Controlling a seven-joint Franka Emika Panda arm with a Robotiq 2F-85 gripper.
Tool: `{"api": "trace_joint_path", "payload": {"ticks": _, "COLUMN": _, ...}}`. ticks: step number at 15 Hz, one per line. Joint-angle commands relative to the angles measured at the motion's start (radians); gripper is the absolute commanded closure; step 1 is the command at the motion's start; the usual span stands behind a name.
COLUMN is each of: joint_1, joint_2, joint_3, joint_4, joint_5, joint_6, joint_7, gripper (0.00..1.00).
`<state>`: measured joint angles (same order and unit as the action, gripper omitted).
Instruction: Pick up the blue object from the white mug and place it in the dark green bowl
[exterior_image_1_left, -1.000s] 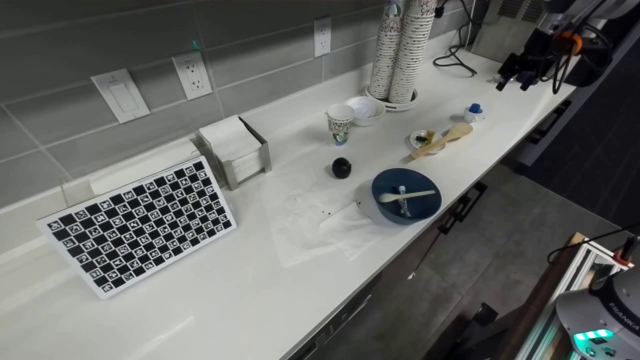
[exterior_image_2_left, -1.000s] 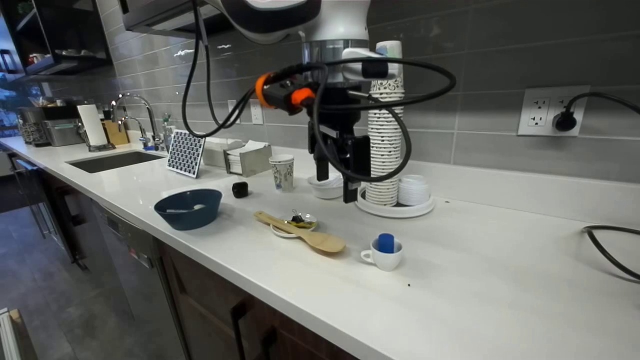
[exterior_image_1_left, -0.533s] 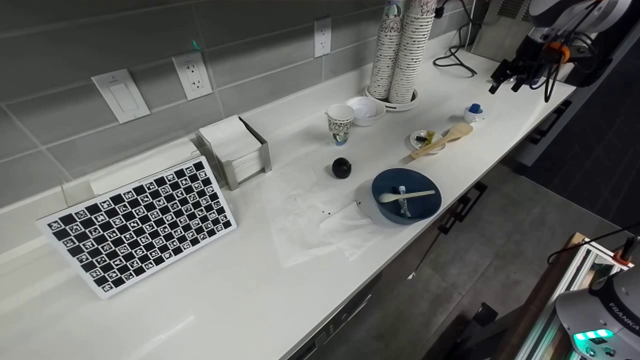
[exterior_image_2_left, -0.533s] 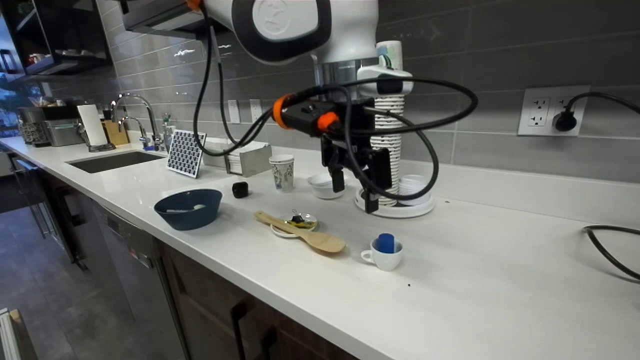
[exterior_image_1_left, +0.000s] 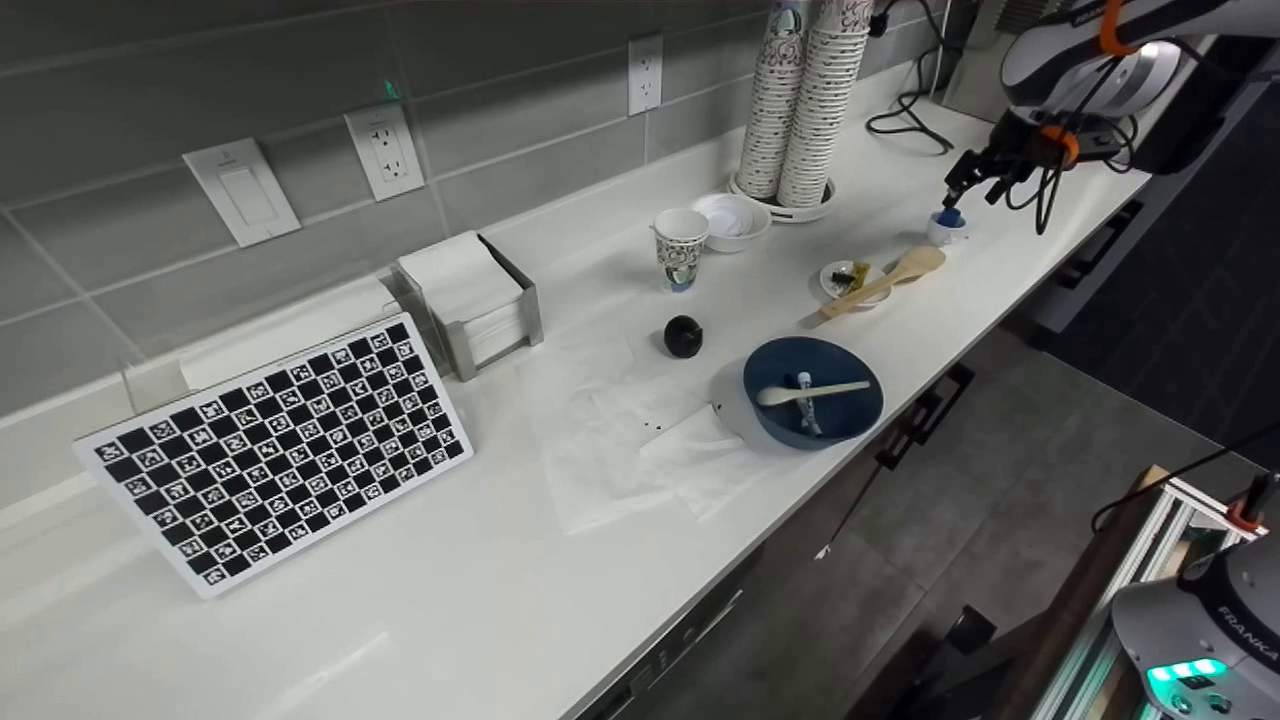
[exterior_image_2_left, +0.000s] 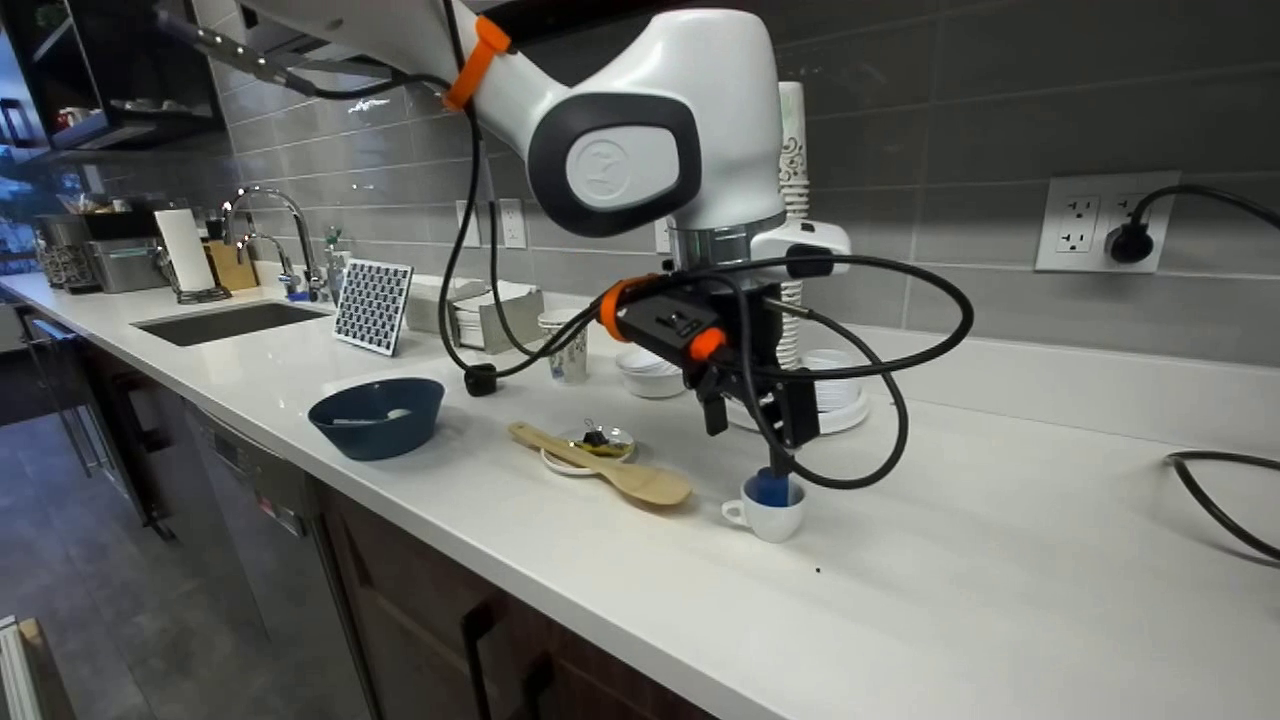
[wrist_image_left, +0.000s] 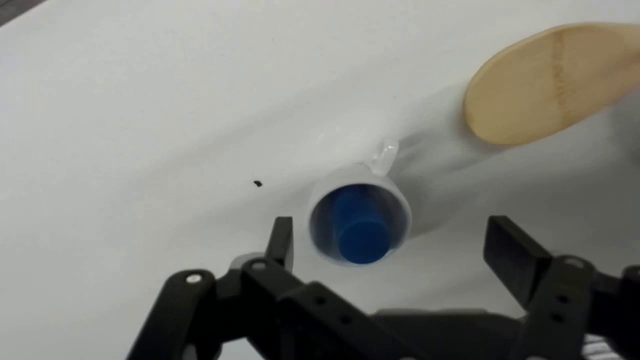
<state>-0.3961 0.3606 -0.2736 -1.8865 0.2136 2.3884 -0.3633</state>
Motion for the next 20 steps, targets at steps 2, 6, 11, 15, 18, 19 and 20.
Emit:
{"api": "trace_joint_path", "payload": {"ticks": 2, "joint_1": -0.036, "joint_2": 0.078, "joint_3": 0.039, "joint_4": 0.094, "joint_5": -0.001, "joint_6": -0.004, "joint_7": 0.003, "gripper": 0.31}}
{"api": "trace_joint_path", "payload": {"ticks": 6, "joint_1": -0.049, "joint_2": 0.117, "joint_3": 0.049, "joint_4": 0.137, "joint_5": -0.007, "joint_6": -0.012, "joint_7": 0.010, "gripper": 0.29}}
{"api": "trace_joint_path", "payload": {"ticks": 11, "joint_1": -0.067, "joint_2": 0.148, "joint_3": 0.059, "joint_4": 0.173, "joint_5": -0.008, "joint_6": -0.028, "joint_7": 0.012, "gripper": 0.33}}
{"api": "trace_joint_path", "payload": {"ticks": 15, "joint_1": -0.076, "joint_2": 0.148, "joint_3": 0.067, "joint_4": 0.180, "joint_5": -0.008, "joint_6": -0.056, "joint_7": 0.008, "gripper": 0.42}}
{"api": "trace_joint_path", "payload": {"ticks": 18, "joint_1": -0.078, "joint_2": 0.134, "joint_3": 0.070, "joint_4": 0.173, "joint_5": -0.008, "joint_6": -0.076, "joint_7": 0.004, "gripper": 0.42}}
{"api": "trace_joint_path", "payload": {"ticks": 19, "joint_1": -0.078, "joint_2": 0.134, "joint_3": 0.069, "joint_4": 0.175, "joint_5": -0.010, "joint_6": -0.086, "joint_7": 0.006, "gripper": 0.42}}
{"api": "trace_joint_path", "payload": {"ticks": 20, "joint_1": -0.078, "joint_2": 0.133, "joint_3": 0.069, "joint_4": 0.176, "joint_5": -0.010, "joint_6": -0.093, "joint_7": 0.007, "gripper": 0.40}}
